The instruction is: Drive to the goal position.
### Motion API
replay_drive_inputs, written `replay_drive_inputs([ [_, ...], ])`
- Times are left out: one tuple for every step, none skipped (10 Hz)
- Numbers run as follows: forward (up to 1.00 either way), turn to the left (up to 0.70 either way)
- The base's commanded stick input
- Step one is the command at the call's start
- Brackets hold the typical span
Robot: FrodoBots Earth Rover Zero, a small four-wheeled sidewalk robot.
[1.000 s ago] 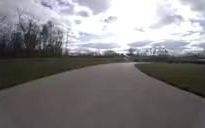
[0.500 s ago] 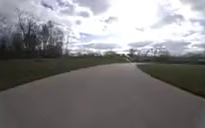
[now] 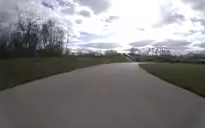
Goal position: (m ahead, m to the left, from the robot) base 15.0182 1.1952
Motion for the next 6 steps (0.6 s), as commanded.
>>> replay_drive_inputs([
  [0.98,-0.05],
  [0.98,0.00],
  [0.98,0.00],
  [0.98,0.00],
  [0.98,0.00],
  [0.98,0.00],
])
